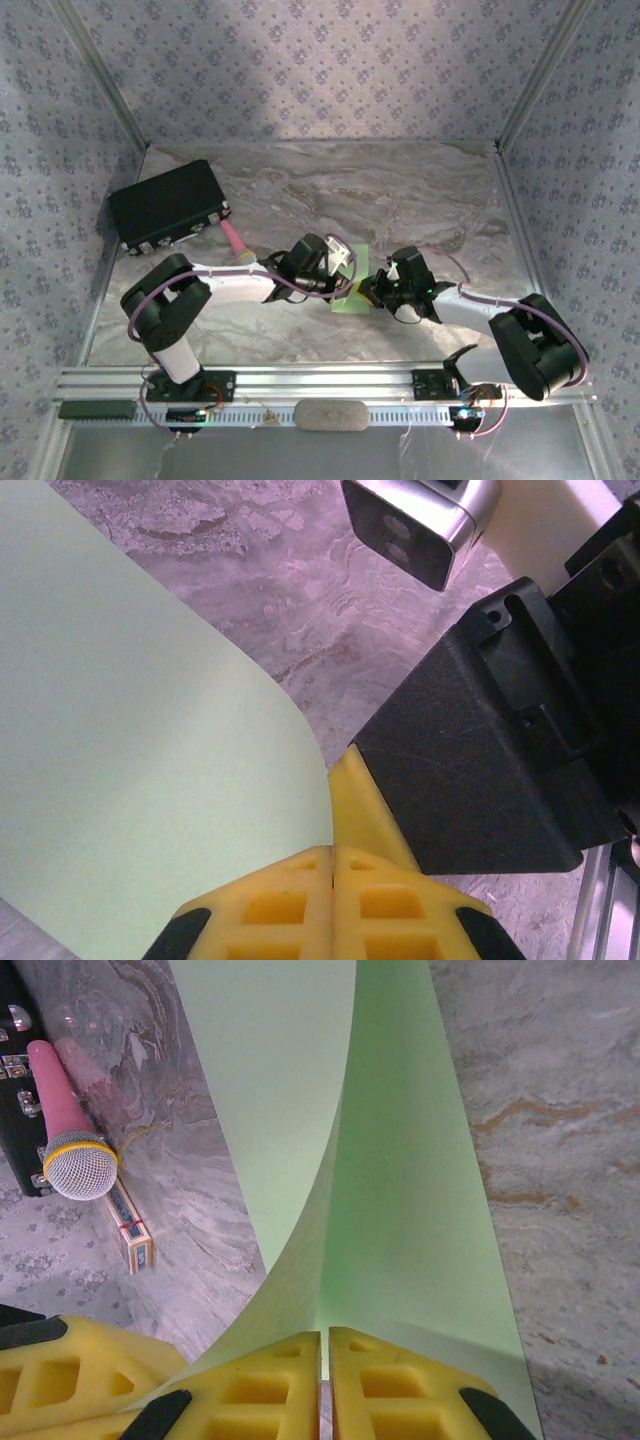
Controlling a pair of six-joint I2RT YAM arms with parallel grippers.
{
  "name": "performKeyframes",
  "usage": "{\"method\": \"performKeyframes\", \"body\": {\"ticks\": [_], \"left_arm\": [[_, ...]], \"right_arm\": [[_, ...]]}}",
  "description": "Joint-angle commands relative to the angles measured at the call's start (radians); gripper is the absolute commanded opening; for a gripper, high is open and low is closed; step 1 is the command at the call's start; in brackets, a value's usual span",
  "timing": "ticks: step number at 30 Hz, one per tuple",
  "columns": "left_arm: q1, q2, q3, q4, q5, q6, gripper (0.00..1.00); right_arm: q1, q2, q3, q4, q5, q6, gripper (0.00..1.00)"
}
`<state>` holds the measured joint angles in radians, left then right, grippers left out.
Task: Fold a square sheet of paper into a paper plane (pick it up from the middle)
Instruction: Fold the triangle a second time at the center of the table.
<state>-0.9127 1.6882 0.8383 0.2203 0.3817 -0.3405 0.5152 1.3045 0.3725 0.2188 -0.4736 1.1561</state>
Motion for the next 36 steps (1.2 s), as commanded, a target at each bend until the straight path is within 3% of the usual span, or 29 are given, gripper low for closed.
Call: {"method": "performKeyframes", "body": {"ticks": [1, 11, 19, 29, 36], "left_arm": [[0.011, -0.025, 0.000, -0.006, 0.021, 0.012, 0.00], [0.015, 0.001, 0.024, -0.032, 0.038, 0.010, 0.00], [0.015, 0.045, 0.052, -0.017, 0.058, -0.040, 0.00], [0.015, 0.090, 0.083, 0.024, 0.057, -0.100, 0.00], [0.021, 0.097, 0.092, 0.017, 0.030, -0.126, 0.01]], "right_arm": [[0.006, -0.013, -0.012, -0.058, 0.033, -0.012, 0.11], [0.028, 0.069, 0.058, -0.297, 0.100, -0.146, 0.04], [-0.052, 0.067, 0.101, -0.437, 0.095, -0.296, 0.06], [-0.080, 0.008, 0.124, -0.392, 0.010, -0.318, 0.12], [-0.060, 0.015, 0.110, -0.265, -0.022, -0.234, 0.12]]}}
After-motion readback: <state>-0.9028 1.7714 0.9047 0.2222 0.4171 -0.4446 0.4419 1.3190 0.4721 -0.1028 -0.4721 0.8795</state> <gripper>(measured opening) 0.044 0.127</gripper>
